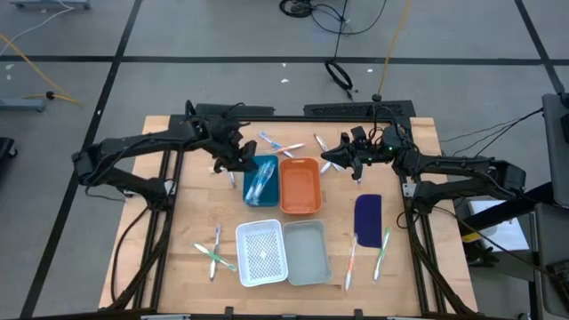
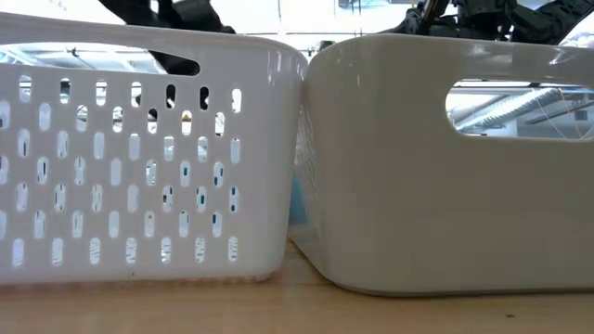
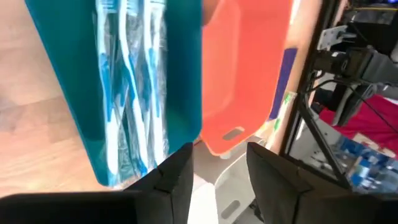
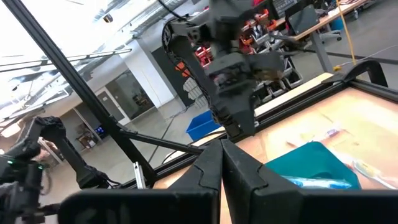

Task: Pick & Place Toothbrushes
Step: Put the blue toothbrush into the blue bin

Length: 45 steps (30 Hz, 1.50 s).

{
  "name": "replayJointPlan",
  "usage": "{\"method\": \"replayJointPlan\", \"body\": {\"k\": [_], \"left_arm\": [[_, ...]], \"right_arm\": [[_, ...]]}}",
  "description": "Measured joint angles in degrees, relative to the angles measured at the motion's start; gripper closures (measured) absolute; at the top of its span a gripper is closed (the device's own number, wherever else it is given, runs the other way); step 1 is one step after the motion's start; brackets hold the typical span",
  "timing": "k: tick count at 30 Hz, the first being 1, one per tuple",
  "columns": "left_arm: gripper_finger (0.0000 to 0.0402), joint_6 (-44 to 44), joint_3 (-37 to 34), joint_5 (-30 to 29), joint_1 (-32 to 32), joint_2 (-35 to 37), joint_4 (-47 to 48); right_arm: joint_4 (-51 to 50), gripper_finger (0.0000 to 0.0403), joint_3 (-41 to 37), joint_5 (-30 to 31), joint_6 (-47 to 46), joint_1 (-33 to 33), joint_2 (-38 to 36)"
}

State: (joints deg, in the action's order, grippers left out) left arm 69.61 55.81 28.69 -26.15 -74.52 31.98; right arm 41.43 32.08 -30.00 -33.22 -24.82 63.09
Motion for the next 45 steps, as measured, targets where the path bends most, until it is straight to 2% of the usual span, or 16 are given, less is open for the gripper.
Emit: {"method": "replayJointPlan", "body": {"k": [9, 15, 17, 25, 30, 34, 45], "left_arm": [[0.0302, -16.4, 0.0, -17.4, 7.3, 7.2, -1.8], [0.038, -28.1, 0.0, -23.7, 8.7, 11.1, -7.2], [0.0395, -30.8, 0.0, -25.4, 8.5, 12.4, -8.1], [0.0398, -38.2, -2.6, -22.5, 5.9, 19.2, -8.6], [0.0399, -41.4, -7.9, -18.5, 4.6, 24.8, -11.9], [0.04, -42.6, -13.0, -16.2, 3.9, 30.0, -16.5], [0.0399, -42.3, -21.2, -19.5, 3.9, 43.3, -17.1]], "right_arm": [[0.3, 0.0403, 0.0, -0.1, 2.4, -0.2, 0.0], [0.3, 0.0403, 0.0, 0.0, 3.0, -0.2, 0.0], [0.3, 0.0403, 0.0, 0.3, 2.9, -0.3, 0.0], [-0.2, 0.0403, 0.0, 6.0, 3.0, -0.4, 0.0], [-0.1, 0.0403, 0.0, 9.1, 4.0, -0.8, 0.0], [-0.2, 0.0403, 0.0, 9.2, 4.0, -2.0, 0.0], [-1.4, 0.0403, 0.0, 9.2, 3.9, -5.2, 0.0]]}}
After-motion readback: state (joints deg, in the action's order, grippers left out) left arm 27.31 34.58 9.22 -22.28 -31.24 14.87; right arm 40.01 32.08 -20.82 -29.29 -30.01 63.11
